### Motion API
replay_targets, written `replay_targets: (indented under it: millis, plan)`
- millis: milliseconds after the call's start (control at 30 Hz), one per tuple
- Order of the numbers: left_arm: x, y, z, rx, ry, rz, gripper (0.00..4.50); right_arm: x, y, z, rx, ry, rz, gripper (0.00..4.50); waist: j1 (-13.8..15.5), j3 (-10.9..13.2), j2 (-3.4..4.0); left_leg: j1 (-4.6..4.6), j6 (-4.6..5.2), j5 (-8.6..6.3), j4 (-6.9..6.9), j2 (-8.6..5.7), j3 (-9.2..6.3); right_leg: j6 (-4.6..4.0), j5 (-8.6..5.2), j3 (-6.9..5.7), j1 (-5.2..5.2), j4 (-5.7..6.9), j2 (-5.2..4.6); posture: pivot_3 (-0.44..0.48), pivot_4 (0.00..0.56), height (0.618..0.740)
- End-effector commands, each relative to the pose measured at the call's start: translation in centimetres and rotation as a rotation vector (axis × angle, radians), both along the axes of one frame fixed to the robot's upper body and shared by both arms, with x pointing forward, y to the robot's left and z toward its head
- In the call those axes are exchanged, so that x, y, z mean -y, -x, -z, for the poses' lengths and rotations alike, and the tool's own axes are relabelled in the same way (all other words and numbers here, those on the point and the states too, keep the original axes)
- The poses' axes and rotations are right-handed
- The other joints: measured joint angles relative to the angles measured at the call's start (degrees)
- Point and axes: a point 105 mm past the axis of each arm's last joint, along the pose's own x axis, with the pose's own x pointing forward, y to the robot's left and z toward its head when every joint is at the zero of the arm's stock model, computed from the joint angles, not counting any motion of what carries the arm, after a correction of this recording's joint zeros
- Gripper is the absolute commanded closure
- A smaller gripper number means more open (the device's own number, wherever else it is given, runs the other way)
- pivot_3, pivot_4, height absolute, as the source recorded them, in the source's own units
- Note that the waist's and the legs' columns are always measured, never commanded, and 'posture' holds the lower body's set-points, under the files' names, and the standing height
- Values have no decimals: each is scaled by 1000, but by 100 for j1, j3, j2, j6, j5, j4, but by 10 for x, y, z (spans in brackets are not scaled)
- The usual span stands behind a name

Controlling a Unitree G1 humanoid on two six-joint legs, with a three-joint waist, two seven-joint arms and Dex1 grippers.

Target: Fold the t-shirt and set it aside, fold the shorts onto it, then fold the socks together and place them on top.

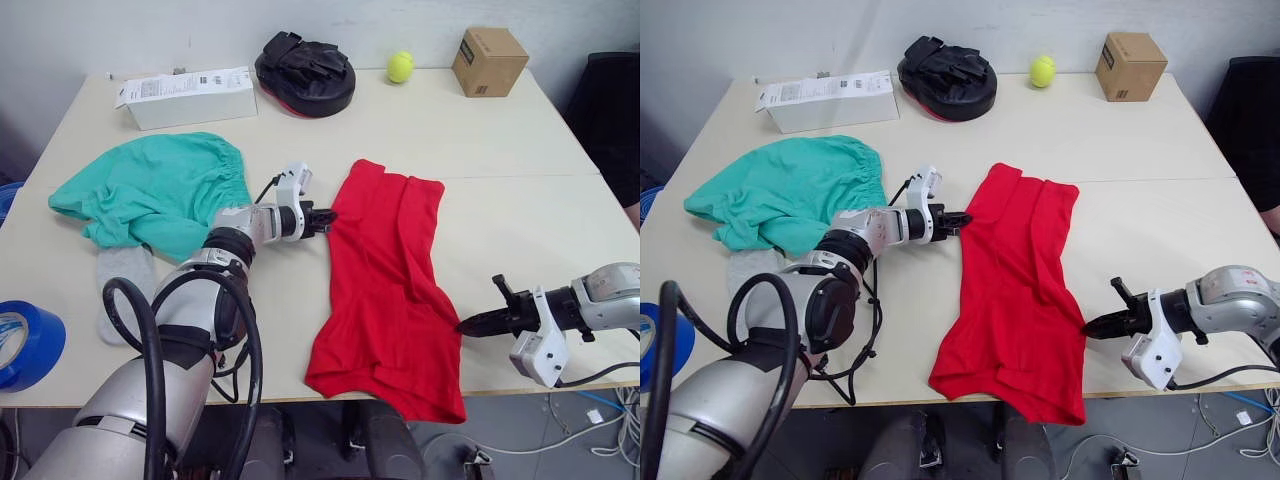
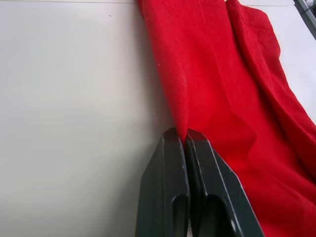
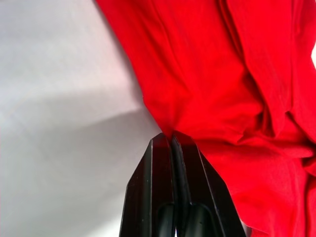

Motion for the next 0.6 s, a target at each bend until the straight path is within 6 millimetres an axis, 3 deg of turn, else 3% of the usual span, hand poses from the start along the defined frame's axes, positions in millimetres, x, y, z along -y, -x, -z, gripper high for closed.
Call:
replay_targets:
  millis: [33,167,300,400,500,600]
  plan:
    - [2,0,-4,31,2,18,4265,-8,1,0,-2,-24,-33,4500,1,0,0,0,0,0,0,-1,0,0,0,1,0,0,0,0,150,740]
    - [11,5,-9,49,2,103,3247,-16,3,4,-22,-53,-34,4500,2,0,0,-1,0,0,0,-1,0,0,0,0,0,1,0,0,150,740]
    - [3,8,-21,92,-22,192,2017,-12,5,-1,-37,-83,35,3610,5,0,0,-2,0,0,1,-2,0,0,0,-1,1,0,0,0,150,740]
    - [-16,17,-41,159,-23,327,1031,-5,9,-14,-24,-118,86,2530,4,0,0,-3,0,0,1,-1,-1,0,0,-2,-1,1,2,0,150,740]
    - [-36,44,-53,305,-94,546,119,0,20,-21,-29,-141,104,1540,-33,-1,3,-5,-3,0,-6,5,5,-1,0,5,-9,2,8,0,150,740]
    - [-51,97,-40,493,-256,818,0,4,36,-18,-58,-140,100,516,-43,-5,11,7,-11,-2,-11,12,8,-8,-4,17,-8,5,9,0,150,740]
